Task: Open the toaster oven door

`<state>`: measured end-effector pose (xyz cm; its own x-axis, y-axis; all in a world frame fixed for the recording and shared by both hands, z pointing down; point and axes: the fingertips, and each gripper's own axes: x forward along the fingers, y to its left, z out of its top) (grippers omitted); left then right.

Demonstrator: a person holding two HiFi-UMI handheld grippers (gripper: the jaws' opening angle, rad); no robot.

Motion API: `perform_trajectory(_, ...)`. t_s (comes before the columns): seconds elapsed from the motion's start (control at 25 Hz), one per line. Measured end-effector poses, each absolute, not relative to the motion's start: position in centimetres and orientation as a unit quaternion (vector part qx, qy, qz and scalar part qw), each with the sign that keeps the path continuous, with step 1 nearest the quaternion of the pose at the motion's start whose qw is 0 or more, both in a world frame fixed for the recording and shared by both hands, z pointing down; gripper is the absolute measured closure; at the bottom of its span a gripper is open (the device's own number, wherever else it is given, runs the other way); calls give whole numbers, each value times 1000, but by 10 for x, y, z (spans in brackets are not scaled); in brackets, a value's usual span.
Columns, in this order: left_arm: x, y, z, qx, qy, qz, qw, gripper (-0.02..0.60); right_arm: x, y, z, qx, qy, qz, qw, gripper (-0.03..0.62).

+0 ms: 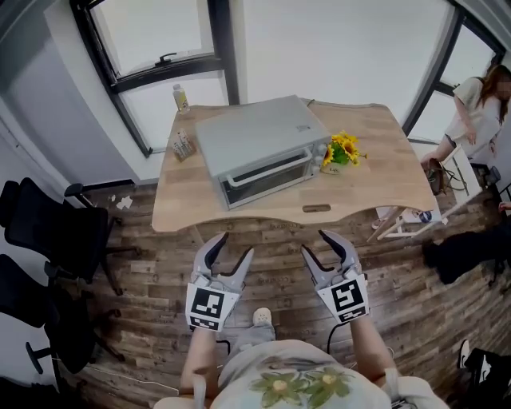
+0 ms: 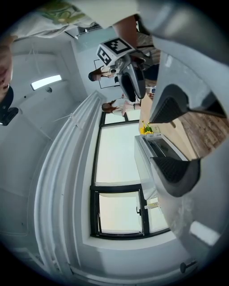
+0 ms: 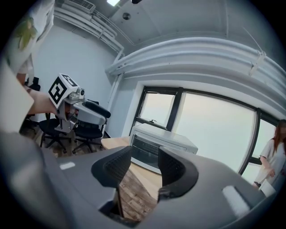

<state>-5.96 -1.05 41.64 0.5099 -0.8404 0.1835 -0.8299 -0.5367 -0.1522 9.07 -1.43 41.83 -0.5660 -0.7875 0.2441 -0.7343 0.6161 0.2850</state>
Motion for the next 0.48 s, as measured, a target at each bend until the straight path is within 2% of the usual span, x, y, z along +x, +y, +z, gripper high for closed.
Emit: perform_trajectory(0.48, -80, -80, 425, -880, 449, -151, 40, 345, 73, -77, 430, 451, -863, -82, 210, 401)
